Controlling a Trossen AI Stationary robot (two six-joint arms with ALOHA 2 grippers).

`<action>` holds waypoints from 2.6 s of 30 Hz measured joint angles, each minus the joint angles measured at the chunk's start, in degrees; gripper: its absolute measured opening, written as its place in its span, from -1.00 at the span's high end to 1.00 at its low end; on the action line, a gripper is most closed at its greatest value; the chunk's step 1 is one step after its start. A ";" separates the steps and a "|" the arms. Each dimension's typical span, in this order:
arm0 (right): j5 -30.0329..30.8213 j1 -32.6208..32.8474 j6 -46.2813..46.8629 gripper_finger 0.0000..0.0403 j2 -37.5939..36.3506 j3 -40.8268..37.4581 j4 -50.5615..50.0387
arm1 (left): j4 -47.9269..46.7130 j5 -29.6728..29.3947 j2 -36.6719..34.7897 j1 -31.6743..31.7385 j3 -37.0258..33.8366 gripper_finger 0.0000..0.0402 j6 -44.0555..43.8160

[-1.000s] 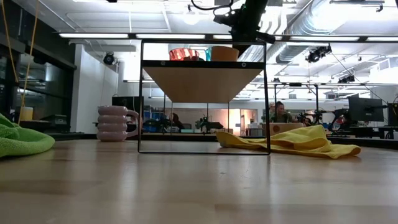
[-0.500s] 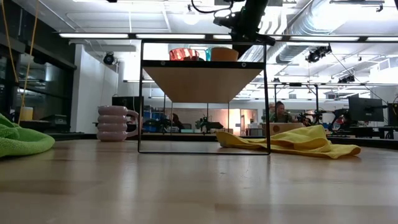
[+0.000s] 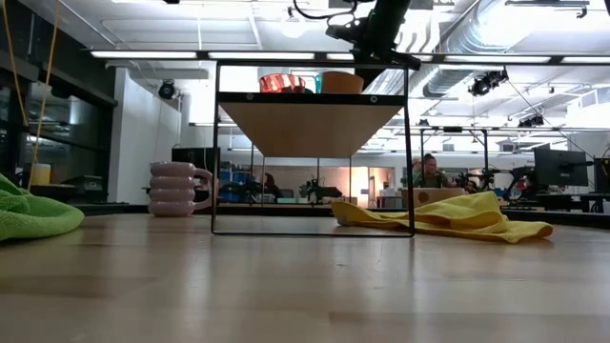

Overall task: Stack small to large cups/mugs on shelf
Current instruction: Put the orange plastic cup on the shelf, then put the violet mug on the shelf

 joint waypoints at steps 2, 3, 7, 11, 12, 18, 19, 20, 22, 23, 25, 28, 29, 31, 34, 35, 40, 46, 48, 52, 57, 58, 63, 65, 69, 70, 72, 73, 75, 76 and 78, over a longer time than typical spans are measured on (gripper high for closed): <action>0.00 0.00 -0.02 1.00 -0.02 0.00 0.00 | 0.00 0.02 0.00 0.00 0.00 0.14 0.00; 0.00 0.00 0.03 0.99 -0.01 0.00 0.00 | 0.00 0.02 0.00 0.00 0.00 0.14 0.00; 0.00 0.00 -0.08 0.91 -0.02 0.00 0.00 | 0.00 0.02 0.00 0.00 0.00 0.14 0.00; 0.09 0.00 -0.08 0.73 -0.02 0.00 0.20 | 0.00 0.02 0.00 0.00 0.00 0.14 0.00; 0.23 0.00 -0.08 0.69 -0.02 0.00 0.30 | 0.00 0.02 0.00 0.00 0.00 0.14 0.00; 0.50 0.00 -0.08 0.58 -0.02 0.00 0.96 | 0.00 0.02 0.00 0.00 0.00 0.14 0.00; 0.50 0.00 -0.08 0.58 -0.02 0.00 1.50 | 0.00 0.02 0.00 0.00 0.00 0.14 0.00; 0.50 0.00 -0.08 0.58 -0.02 0.00 2.14 | 0.00 0.02 0.00 0.00 0.00 0.14 0.02; 0.50 0.00 -0.09 0.58 -0.02 0.00 3.17 | 0.01 0.03 0.00 0.00 0.00 0.14 0.00; 0.48 0.00 -0.01 0.58 -0.02 0.00 3.60 | 0.00 0.02 0.00 0.00 0.00 0.14 0.00; 0.48 0.00 0.05 0.58 0.01 0.00 3.95 | 0.00 0.02 0.00 0.00 0.00 0.14 0.00; 0.48 0.00 -0.06 0.58 0.09 0.00 3.69 | 0.00 0.02 0.00 0.00 0.00 0.14 0.00; 0.54 0.00 -0.06 0.58 0.11 0.00 3.47 | 0.01 0.04 0.00 0.00 0.00 0.14 0.00; 1.95 0.00 0.04 0.58 0.11 0.00 3.54 | 0.00 0.04 0.00 0.00 0.00 0.14 0.00; 2.60 -0.28 0.07 0.58 0.14 0.00 3.77 | 0.01 0.04 0.00 0.00 0.00 0.14 0.00; 2.56 -0.35 0.09 0.58 0.14 0.00 3.80 | 0.01 0.04 0.00 0.00 0.00 0.14 0.00; 2.50 -0.37 -0.37 0.58 0.14 0.00 4.15 | 0.01 0.04 0.02 0.00 0.01 0.14 0.00; 4.11 -0.37 -0.53 0.58 0.18 0.00 4.17 | 0.00 0.03 0.00 0.00 0.02 0.14 0.00; 4.11 -0.37 -0.54 0.58 0.18 0.00 4.23 | 0.00 0.04 0.00 0.00 0.01 0.14 0.00; 4.38 -0.37 -1.46 0.58 0.20 0.00 4.45 | 0.01 0.04 0.00 0.00 0.01 0.14 0.00; 4.57 -0.37 -3.17 0.58 0.18 0.00 5.53 | 0.00 0.04 0.01 0.00 0.02 0.14 0.00; 4.57 -0.37 -3.80 0.58 0.17 0.00 5.75 | 0.00 0.02 0.00 0.00 0.02 0.14 0.00; 5.13 -0.37 -6.83 0.58 -0.62 0.00 6.29 | 0.00 0.02 0.02 0.00 0.00 0.14 0.00; 5.25 -0.37 -8.20 0.58 -1.05 0.00 6.15 | 0.00 0.04 0.02 0.00 0.00 0.14 0.00; 5.32 -0.37 -10.53 0.58 -2.78 0.00 5.29 | 0.00 0.04 0.02 0.00 0.02 0.14 0.00; 5.53 -0.37 -11.26 0.58 -3.39 0.00 5.04 | 0.00 0.04 0.01 0.00 0.02 0.14 0.00; 5.55 -0.36 -12.87 0.58 -4.46 0.00 3.39 | -0.02 0.04 0.00 0.00 0.02 0.14 0.00; 5.52 -0.33 -13.84 0.58 -5.11 0.00 2.30 | 0.00 0.02 0.00 0.00 0.02 0.14 0.00; 5.58 -0.06 -15.73 0.58 -6.39 0.00 -1.44 | -0.02 0.03 0.02 0.00 0.02 0.14 0.00; 5.62 0.10 -16.41 0.58 -6.99 0.00 -4.04 | -0.02 0.04 0.01 0.00 0.02 0.14 0.00; 6.52 0.88 -17.84 0.58 -7.89 0.00 -10.27 | -0.04 0.04 0.01 0.00 0.02 0.14 0.00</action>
